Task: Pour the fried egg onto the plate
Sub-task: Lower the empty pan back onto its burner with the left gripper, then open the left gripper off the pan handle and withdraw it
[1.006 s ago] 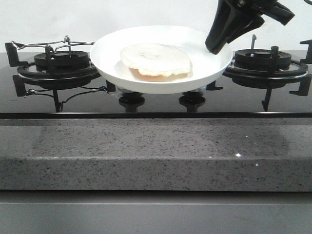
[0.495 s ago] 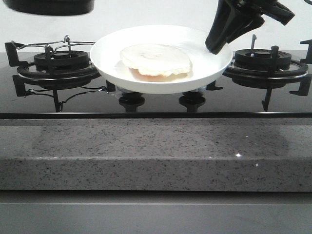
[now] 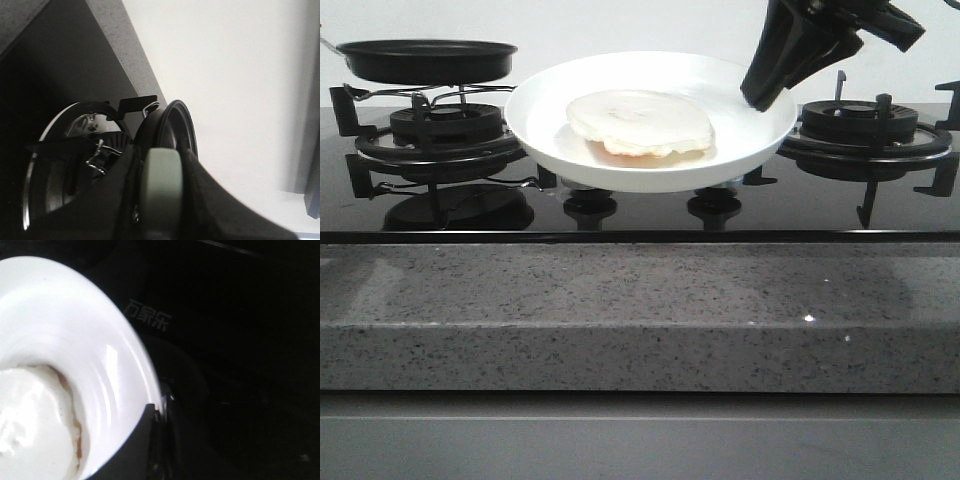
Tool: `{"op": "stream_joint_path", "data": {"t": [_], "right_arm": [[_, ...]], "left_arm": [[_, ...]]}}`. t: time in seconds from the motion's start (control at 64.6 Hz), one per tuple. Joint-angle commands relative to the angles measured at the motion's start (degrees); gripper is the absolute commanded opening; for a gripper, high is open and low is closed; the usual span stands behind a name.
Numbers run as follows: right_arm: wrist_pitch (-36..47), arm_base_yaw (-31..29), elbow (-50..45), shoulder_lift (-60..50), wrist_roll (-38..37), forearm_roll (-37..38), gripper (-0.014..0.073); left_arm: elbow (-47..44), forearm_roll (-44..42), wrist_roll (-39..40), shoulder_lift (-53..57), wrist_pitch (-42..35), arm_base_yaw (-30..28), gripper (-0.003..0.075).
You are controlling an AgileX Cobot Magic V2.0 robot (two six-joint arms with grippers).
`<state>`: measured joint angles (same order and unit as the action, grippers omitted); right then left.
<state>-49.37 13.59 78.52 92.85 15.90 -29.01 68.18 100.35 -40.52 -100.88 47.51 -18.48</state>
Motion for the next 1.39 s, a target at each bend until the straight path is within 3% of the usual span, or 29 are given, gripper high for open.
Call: {"op": "stream_joint_path", "data": {"t": [0.0, 0.48, 0.836, 1.099, 1.378], "right_arm": [[2.2, -0.1, 1.7, -2.8, 0.2, -2.5, -0.006], [2.2, -0.1, 1.7, -2.8, 0.2, -2.5, -0.006], [2.2, -0.1, 1.7, -2.8, 0.2, -2.5, -0.006], [2.2, -0.1, 1.7, -2.8, 0.2, -2.5, -0.006], [2.2, -0.1, 1.7, -2.8, 0.2, -2.5, -0.006]], "left_arm": [[2.2, 6.2, 0.7, 2.6, 3.4, 0.0, -0.0018], [2.2, 4.4, 0.5, 2.4, 1.5, 0.8, 0.0005], [2.2, 4.2, -0.9, 1.4, 2.7, 0.8, 0.0201], [2.2, 3.9, -3.8, 1.4, 7.7, 0.5, 0.052], [2.2, -5.3, -3.7, 1.4, 12.4, -3.5, 0.054]]}}
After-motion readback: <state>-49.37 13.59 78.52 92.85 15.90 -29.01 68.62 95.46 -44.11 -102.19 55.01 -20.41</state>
